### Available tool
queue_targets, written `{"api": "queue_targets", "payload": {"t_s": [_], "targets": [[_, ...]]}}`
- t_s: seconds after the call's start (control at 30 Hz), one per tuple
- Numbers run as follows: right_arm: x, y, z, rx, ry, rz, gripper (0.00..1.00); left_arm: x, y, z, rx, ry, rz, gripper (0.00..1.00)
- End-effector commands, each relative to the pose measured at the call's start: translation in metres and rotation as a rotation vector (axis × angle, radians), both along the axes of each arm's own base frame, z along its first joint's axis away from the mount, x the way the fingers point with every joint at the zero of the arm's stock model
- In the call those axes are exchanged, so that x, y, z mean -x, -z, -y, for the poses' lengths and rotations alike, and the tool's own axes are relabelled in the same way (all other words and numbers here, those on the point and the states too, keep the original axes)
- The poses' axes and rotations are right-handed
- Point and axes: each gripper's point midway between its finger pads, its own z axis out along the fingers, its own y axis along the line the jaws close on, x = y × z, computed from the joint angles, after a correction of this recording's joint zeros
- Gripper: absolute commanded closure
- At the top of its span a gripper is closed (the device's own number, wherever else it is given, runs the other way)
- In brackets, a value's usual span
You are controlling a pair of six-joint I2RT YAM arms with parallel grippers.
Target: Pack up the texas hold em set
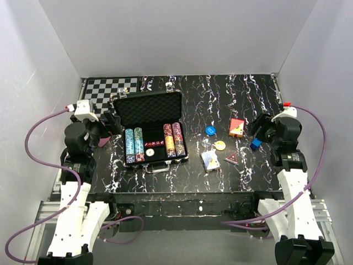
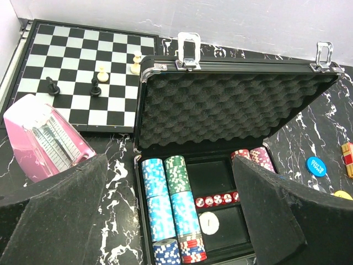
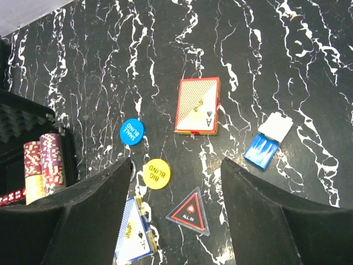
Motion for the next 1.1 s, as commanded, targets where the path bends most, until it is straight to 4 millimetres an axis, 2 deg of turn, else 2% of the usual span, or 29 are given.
{"api": "queue_targets", "payload": {"t_s": [0.0, 0.13, 0.17, 0.23, 0.3, 0.4, 0.57, 0.67, 0.77, 0.83, 0.97, 1.07], "targets": [[0.005, -0.014, -0.006, 0.024, -0.048, -0.064, 0.28, 0.002, 0.004, 0.001, -0.017, 0.012, -0.004, 0.02], [0.008, -0.004, -0.005, 0.053, -0.052, -0.175, 0.32, 0.001, 0.005, 0.003, -0.022, 0.025, -0.006, 0.02], [0.01, 0.0, -0.014, 0.067, -0.085, -0.204, 0.32, 0.001, 0.005, 0.003, -0.022, 0.022, -0.006, 0.02], [0.009, 0.006, -0.015, 0.131, -0.071, -0.255, 0.32, 0.002, 0.005, 0.002, -0.023, 0.016, -0.006, 0.02], [0.007, 0.012, -0.028, 0.18, -0.099, -0.295, 0.32, 0.001, 0.005, 0.001, -0.024, 0.013, -0.006, 0.02], [0.005, 0.027, -0.06, 0.21, -0.172, -0.352, 0.32, 0.001, 0.008, 0.001, -0.023, 0.013, -0.014, 0.02], [0.007, 0.056, -0.137, 0.223, -0.341, -0.433, 0.33, 0.0, 0.008, 0.003, -0.019, 0.018, -0.017, 0.02], [0.001, 0.074, -0.164, 0.246, -0.385, -0.491, 0.33, 0.0, 0.01, 0.004, -0.018, 0.021, -0.021, 0.02], [-0.011, 0.098, -0.173, 0.275, -0.396, -0.545, 0.32, 0.0, 0.01, 0.006, -0.018, 0.029, -0.022, 0.02], [-0.022, 0.106, -0.172, 0.302, -0.39, -0.56, 0.32, 0.0, 0.011, 0.007, -0.019, 0.03, -0.024, 0.02], [-0.042, 0.11, -0.169, 0.288, -0.388, -0.56, 0.31, 0.0, 0.011, 0.007, -0.019, 0.032, -0.024, 0.02], [-0.045, 0.115, -0.174, 0.295, -0.412, -0.584, 0.3, -0.001, 0.011, 0.007, -0.019, 0.03, -0.025, 0.02]]}}
